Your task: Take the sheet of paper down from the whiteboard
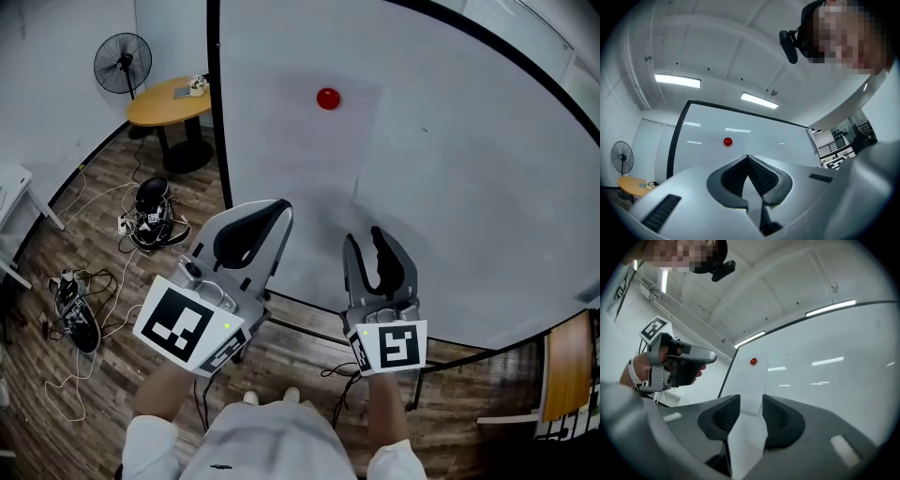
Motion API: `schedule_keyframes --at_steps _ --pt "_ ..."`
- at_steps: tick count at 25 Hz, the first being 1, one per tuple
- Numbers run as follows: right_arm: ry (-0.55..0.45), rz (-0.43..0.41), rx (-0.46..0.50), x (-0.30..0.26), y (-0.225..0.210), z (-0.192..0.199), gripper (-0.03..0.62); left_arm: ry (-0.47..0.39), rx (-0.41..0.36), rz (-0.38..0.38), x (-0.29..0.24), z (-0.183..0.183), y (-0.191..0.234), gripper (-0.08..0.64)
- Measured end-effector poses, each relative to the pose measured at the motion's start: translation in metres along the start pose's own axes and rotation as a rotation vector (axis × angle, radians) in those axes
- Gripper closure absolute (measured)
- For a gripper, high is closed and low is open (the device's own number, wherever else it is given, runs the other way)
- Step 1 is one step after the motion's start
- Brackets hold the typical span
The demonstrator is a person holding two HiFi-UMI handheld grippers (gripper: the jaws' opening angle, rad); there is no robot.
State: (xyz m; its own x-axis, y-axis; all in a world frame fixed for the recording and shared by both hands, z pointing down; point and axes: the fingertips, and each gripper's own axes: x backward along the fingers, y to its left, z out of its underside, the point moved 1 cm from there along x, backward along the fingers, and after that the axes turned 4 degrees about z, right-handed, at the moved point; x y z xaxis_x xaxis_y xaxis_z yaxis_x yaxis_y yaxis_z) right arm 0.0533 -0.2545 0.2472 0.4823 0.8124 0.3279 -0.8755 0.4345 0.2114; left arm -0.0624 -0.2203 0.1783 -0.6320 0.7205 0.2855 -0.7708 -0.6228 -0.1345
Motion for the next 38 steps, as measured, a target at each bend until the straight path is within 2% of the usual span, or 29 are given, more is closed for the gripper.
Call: schedule_keyframes --at_steps 5,9,13,16,22,32,38 --pt "-0.025 -0.024 0.052 -0.018 0.0 -0.023 0.448 0.019 0.03 -0.032 -0.016 -0.002 0.019 0.554" --pt "-0.055 -0.035 0.113 -0.034 0.005 -0.047 0.448 0.045 0.025 -0.048 -0.021 0.004 0.032 0.554" --pt "-0.053 -0.032 0.147 -0.047 0.008 -0.057 0.448 0.053 -0.005 -0.054 -0.031 0.005 0.046 0.546" --pt "-0.029 -0.016 0.153 -0.053 0.006 -0.054 0.448 0.073 -0.052 -0.043 -0.049 -0.002 0.051 0.495" --pt "0.05 0.037 0.095 -0.056 -0.001 -0.02 0.448 0.072 -0.105 -0.045 -0.077 -0.015 0.057 0.456" --pt "0.163 0.02 -0.067 -0.06 -0.008 0.033 0.448 0.073 -0.139 -0.064 -0.106 -0.024 0.063 0.423" --pt "0.167 -0.01 -0.172 -0.066 -0.004 0.034 0.448 0.071 -0.133 -0.072 -0.103 -0.029 0.06 0.422"
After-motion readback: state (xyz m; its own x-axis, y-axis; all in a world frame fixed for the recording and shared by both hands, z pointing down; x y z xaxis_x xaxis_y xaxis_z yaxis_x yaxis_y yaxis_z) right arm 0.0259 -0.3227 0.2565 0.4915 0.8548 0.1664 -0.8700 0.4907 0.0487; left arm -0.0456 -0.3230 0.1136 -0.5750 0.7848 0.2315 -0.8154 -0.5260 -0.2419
